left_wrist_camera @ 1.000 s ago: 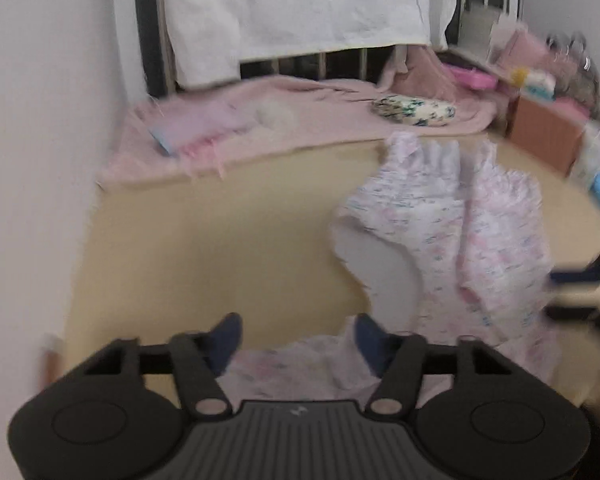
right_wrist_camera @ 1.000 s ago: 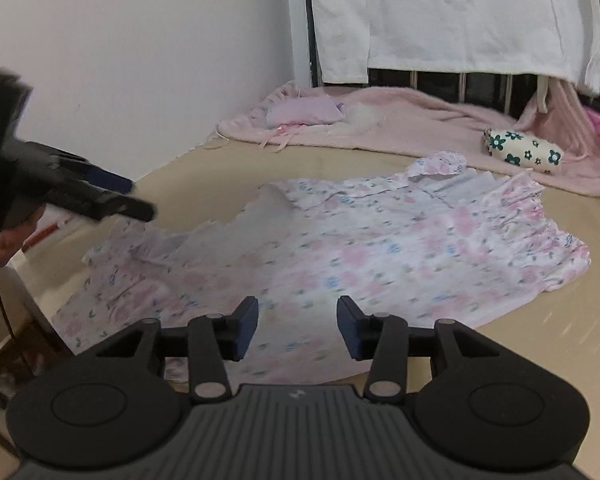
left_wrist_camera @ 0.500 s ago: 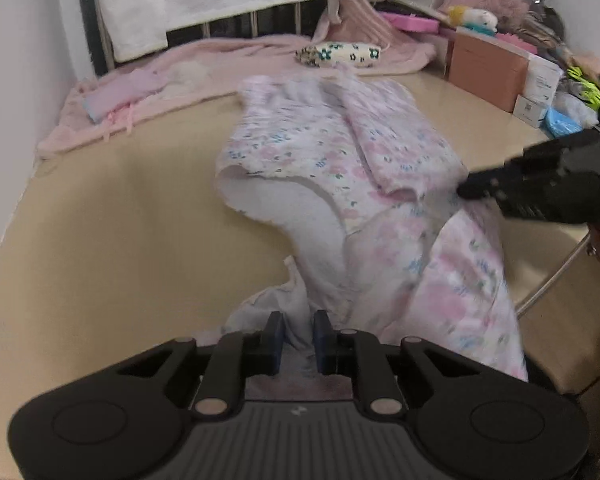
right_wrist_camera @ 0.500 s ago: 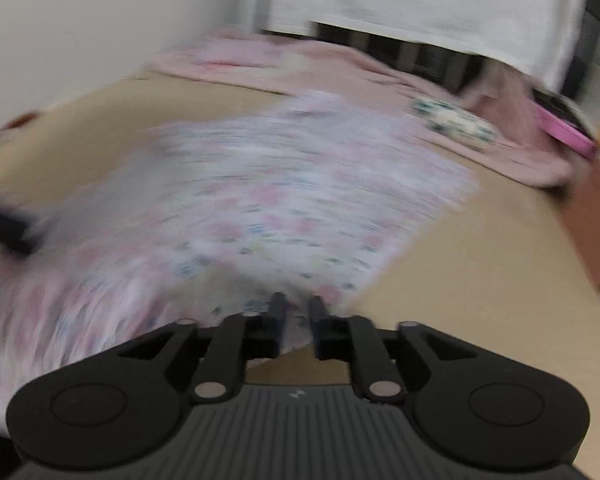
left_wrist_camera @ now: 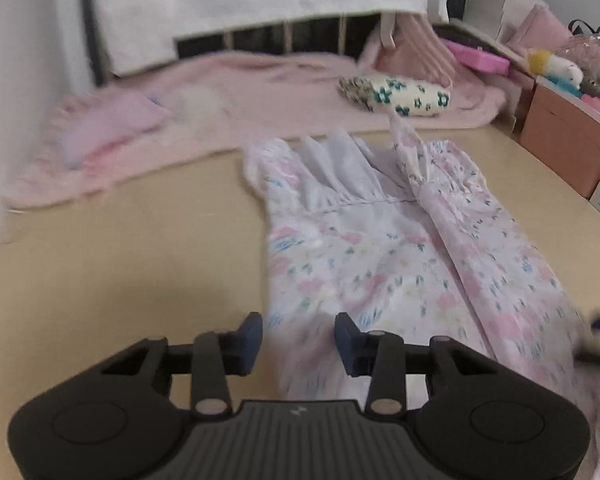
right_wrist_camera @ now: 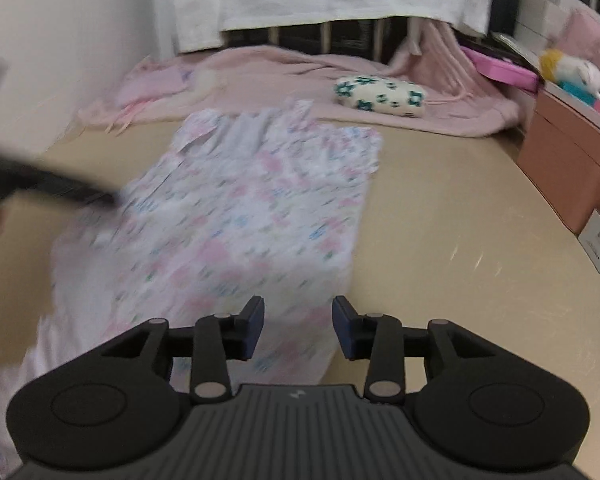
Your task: Fold clothes
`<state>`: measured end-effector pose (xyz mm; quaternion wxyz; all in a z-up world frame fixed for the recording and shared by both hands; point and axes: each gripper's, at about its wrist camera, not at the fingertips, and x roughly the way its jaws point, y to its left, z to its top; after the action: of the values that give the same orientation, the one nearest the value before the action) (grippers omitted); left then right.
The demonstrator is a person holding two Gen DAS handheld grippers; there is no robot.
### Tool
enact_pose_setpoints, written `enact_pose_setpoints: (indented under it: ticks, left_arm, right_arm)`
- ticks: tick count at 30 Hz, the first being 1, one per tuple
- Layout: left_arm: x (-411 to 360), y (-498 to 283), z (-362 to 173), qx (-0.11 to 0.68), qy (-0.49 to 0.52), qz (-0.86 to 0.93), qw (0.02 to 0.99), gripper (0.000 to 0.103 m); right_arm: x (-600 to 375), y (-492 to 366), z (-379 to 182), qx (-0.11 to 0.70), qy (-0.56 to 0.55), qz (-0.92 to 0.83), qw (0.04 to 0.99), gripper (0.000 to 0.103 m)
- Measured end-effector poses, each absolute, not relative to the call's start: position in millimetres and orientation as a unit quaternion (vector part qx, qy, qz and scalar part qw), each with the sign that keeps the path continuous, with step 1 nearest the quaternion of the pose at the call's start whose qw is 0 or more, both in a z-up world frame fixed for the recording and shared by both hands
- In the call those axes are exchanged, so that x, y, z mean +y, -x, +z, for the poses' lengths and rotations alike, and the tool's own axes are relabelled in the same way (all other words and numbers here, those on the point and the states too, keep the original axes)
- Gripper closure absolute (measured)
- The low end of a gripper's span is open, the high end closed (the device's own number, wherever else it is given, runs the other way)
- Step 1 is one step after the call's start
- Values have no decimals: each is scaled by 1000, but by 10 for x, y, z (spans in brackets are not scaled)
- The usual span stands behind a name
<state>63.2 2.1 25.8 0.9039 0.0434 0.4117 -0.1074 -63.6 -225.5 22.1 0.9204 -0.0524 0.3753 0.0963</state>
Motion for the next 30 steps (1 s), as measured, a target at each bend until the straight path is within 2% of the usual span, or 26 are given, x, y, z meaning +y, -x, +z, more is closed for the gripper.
enact_pose_setpoints:
  ticks: [2, 3, 4, 5, 6, 8, 13, 15, 17, 19, 21, 22, 23, 24, 25, 27, 30]
  left_arm:
    - [5, -757, 228, 414, -34, -105, 904, 70]
    - [19, -768, 227, 412, -33, -108, 904, 87]
    - [36, -753, 222, 408, -35, -106, 906, 94]
    - [55, -728, 216, 404, -38, -103, 908, 94]
    - [73, -703, 210, 400, -41, -100, 910, 94]
    - [157, -584, 201, 394, -36, -80, 915, 94]
    - [567, 8, 199, 385, 28, 29, 922, 94]
    - [666, 384, 180, 370, 89, 71, 922, 94]
    - [650, 737, 177, 364, 149, 80, 916, 90]
    - [617, 959, 247, 382, 178, 40, 906, 78]
    - [721, 1165, 429, 358, 197, -13, 913, 74]
    - [787, 1225, 548, 334, 173, -15, 926, 65]
    - [849, 1273, 673, 310, 141, -10, 940, 60]
    - [909, 1289, 766, 282, 107, 1, 953, 55]
    - [957, 1267, 819, 258, 77, 10, 963, 53]
    - [995, 1092, 823, 262, 19, 9, 965, 53]
    - [883, 839, 616, 300, -42, -34, 952, 54]
  right_arm:
    - [-2197, 675, 147, 384, 65, 82, 917, 69]
    - [-2194, 689, 124, 381, 65, 82, 919, 70]
    - [-2202, 687, 119, 380, 62, 88, 919, 76]
    - [-2197, 677, 124, 382, 62, 96, 917, 85]
    - [-2171, 650, 130, 384, 71, 102, 915, 90]
    - [-2107, 532, 132, 383, 100, 113, 911, 95]
    - [-1857, -66, 156, 382, 156, 178, 893, 95]
    - [-1611, -390, 153, 375, 197, 199, 884, 96]
    - [-1330, -713, 145, 365, 240, 214, 874, 97]
    - [-1074, -954, 157, 369, 264, 216, 865, 97]
    - [-1005, -1041, 321, 376, 261, 223, 861, 94]
    - [-1057, -988, 455, 367, 252, 228, 866, 91]
    - [-1141, -898, 607, 354, 241, 234, 873, 73]
    - [-1255, -768, 740, 344, 229, 240, 878, 61]
    - [-1393, -600, 848, 338, 215, 249, 882, 45]
    - [-1704, -219, 939, 344, 186, 282, 876, 44]
    - [-2017, 260, 714, 380, 177, 270, 867, 44]
